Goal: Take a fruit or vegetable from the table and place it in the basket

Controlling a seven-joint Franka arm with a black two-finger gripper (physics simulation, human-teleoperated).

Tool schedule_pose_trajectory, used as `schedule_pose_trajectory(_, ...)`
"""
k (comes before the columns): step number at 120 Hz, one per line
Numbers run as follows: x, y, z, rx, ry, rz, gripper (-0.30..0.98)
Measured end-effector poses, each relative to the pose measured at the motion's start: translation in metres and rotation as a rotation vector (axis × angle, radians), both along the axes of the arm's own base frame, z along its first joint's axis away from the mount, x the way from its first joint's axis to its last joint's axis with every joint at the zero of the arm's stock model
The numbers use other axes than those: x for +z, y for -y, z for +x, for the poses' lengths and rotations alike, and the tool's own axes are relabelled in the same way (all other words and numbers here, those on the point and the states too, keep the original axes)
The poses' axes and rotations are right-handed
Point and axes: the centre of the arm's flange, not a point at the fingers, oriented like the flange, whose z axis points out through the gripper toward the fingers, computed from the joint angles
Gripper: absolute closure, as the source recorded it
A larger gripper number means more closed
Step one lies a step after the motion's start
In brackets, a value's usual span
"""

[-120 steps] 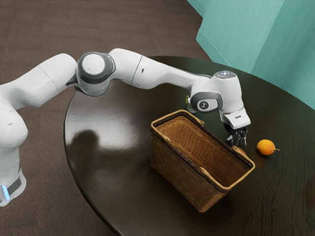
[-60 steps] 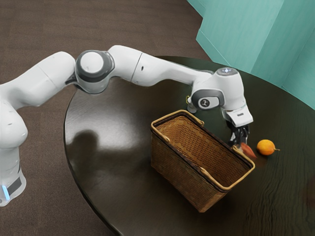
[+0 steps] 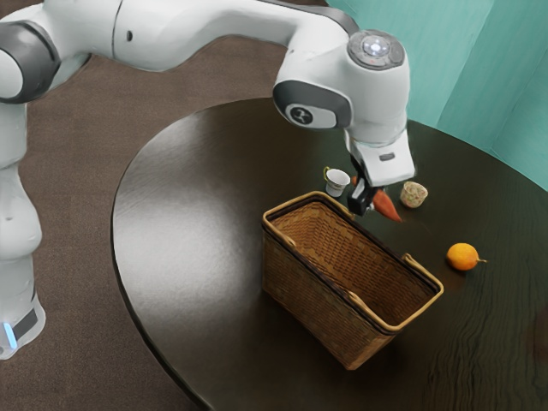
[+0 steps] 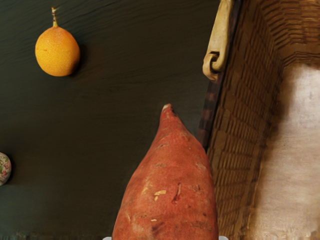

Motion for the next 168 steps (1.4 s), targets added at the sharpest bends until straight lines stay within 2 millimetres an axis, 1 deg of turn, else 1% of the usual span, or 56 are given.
schedule_pose_trajectory(8, 0.002, 0.022, -0.028, 0.008, -0.016, -0.002, 0.52)
schedule_pose_trajectory(15, -0.004, 0.046, -0.045, -0.002, -0.051, -0.025, 0.51)
schedule_pose_trajectory(23, -0.02, 0.069, -0.055, -0.018, -0.106, -0.056, 0.51)
schedule_pose_trajectory(31, -0.029, 0.085, -0.062, -0.025, -0.143, -0.078, 0.52)
schedule_pose_trajectory(42, -0.034, 0.102, -0.073, -0.031, -0.165, -0.092, 0.52)
schedule_pose_trajectory(55, -0.033, 0.114, -0.083, -0.033, -0.169, -0.099, 0.52)
schedule_pose_trajectory(64, -0.027, 0.121, -0.085, -0.043, -0.163, -0.107, 0.52)
schedule_pose_trajectory(69, -0.026, 0.124, -0.083, -0.05, -0.165, -0.115, 0.52)
schedule_pose_trajectory(72, -0.026, 0.121, -0.079, -0.045, -0.167, -0.119, 0.52)
schedule_pose_trajectory(75, -0.026, 0.114, -0.07, -0.033, -0.17, -0.127, 0.52)
schedule_pose_trajectory(78, -0.026, 0.097, -0.054, -0.002, -0.169, -0.135, 0.52)
schedule_pose_trajectory(81, -0.025, 0.066, -0.032, 0.054, -0.164, -0.143, 0.52)
schedule_pose_trajectory(86, -0.025, -0.006, 0.005, 0.18, -0.153, -0.153, 0.52)
schedule_pose_trajectory(88, -0.026, -0.033, 0.016, 0.228, -0.15, -0.156, 0.52)
schedule_pose_trajectory(90, -0.028, -0.057, 0.024, 0.267, -0.149, -0.158, 0.52)
schedule_pose_trajectory(93, -0.03, -0.081, 0.031, 0.306, -0.15, -0.158, 0.52)
schedule_pose_trajectory(96, -0.032, -0.091, 0.034, 0.323, -0.152, -0.156, 0.52)
schedule_pose_trajectory(100, -0.035, -0.088, 0.033, 0.317, -0.156, -0.149, 0.52)
schedule_pose_trajectory(109, -0.039, -0.061, 0.027, 0.275, -0.162, -0.133, 0.52)
schedule_pose_trajectory(114, -0.04, -0.052, 0.024, 0.261, -0.164, -0.128, 0.52)
schedule_pose_trajectory(119, -0.041, -0.05, 0.024, 0.258, -0.166, -0.125, 0.52)
schedule_pose_trajectory(128, -0.043, -0.052, 0.024, 0.262, -0.168, -0.124, 0.52)
schedule_pose_trajectory(138, -0.049, -0.048, 0.022, 0.258, -0.18, -0.121, 0.52)
schedule_pose_trajectory(146, -0.052, -0.039, 0.02, 0.246, -0.188, -0.12, 0.52)
schedule_pose_trajectory(159, -0.066, -0.021, 0.02, 0.218, -0.216, -0.128, 0.52)
schedule_pose_trajectory(168, -0.073, -0.016, 0.022, 0.213, -0.23, -0.134, 0.52)
